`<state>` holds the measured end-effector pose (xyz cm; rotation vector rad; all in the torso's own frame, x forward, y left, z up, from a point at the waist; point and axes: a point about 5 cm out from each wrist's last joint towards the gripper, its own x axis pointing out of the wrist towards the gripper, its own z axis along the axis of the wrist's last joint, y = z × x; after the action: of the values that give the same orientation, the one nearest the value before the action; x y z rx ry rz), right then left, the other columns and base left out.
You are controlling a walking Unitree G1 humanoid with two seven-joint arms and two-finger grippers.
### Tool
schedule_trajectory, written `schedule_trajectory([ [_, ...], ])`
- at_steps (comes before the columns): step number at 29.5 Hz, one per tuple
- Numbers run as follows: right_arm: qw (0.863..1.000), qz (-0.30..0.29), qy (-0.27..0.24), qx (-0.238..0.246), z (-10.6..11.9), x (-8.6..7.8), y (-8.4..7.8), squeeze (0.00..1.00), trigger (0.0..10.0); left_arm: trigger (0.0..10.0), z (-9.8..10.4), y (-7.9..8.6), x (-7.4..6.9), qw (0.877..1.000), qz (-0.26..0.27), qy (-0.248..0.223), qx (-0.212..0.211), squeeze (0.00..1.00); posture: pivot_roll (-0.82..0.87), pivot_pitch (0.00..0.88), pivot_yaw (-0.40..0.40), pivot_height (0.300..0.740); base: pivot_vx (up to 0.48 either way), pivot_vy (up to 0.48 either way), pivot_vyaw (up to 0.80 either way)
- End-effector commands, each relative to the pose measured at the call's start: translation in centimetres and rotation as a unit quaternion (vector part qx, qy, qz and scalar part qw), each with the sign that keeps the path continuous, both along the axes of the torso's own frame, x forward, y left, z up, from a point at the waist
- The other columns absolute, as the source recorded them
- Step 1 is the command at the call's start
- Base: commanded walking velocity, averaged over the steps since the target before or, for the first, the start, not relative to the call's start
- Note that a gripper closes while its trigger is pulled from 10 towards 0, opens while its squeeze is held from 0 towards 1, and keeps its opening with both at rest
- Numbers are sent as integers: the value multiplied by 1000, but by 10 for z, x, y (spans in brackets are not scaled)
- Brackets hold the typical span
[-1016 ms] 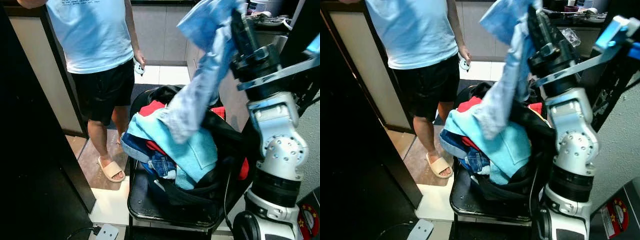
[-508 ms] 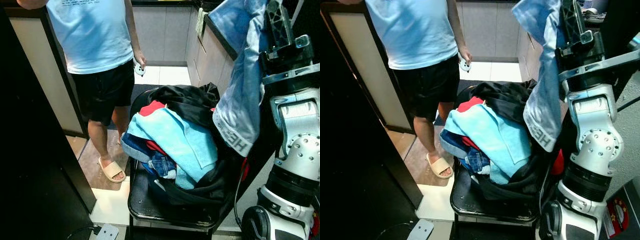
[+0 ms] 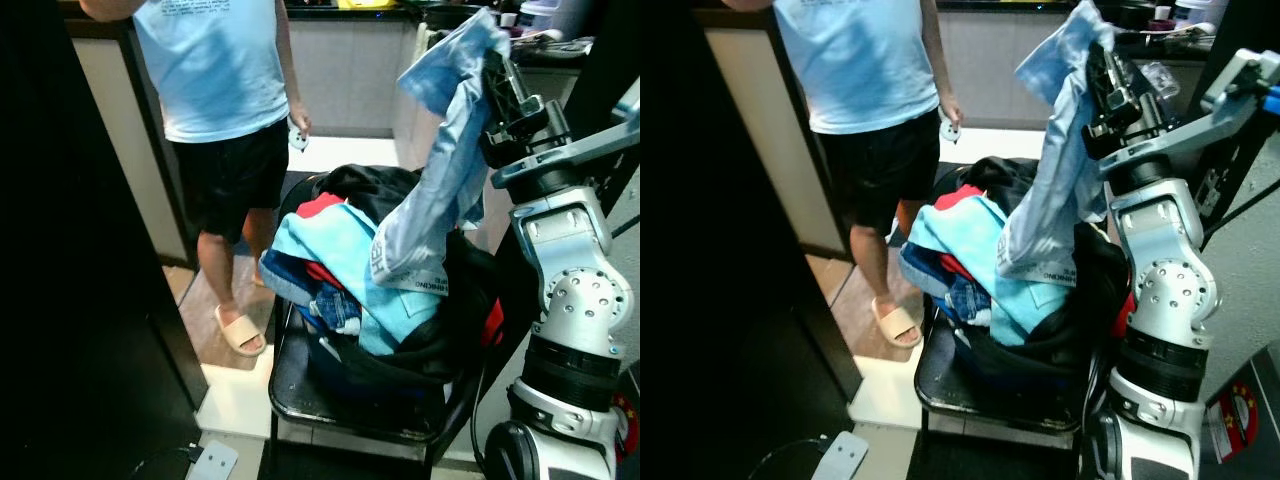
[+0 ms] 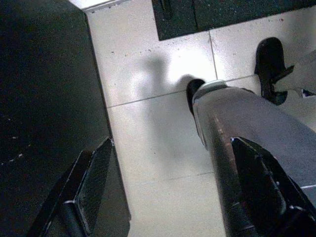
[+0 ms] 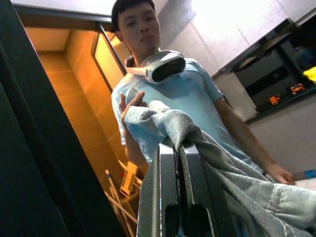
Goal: Clothes washing
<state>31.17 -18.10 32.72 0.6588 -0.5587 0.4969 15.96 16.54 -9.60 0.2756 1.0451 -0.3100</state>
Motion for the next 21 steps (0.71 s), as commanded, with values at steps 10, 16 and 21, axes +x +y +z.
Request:
schedule_trajectory([
  [10, 1000, -6, -1, -14, -1, 0, 2, 0, 10000, 10000, -7, 2, -18, 999, -3, 33, 4, 0, 29, 28, -28, 740, -270, 0, -80],
  [16, 1000, -16, -7, -17, 5, 1, 0, 0, 10000, 10000, -7, 2, -17, 999, -2, 32, 3, 0, 29, 28, -28, 740, -138, 0, -800],
  [21, 999, -35, -15, -24, 12, 1, -2, 0, 10000, 10000, -7, 2, -17, 1000, 0, 29, 2, 0, 32, 30, -27, 740, 0, 0, -800],
])
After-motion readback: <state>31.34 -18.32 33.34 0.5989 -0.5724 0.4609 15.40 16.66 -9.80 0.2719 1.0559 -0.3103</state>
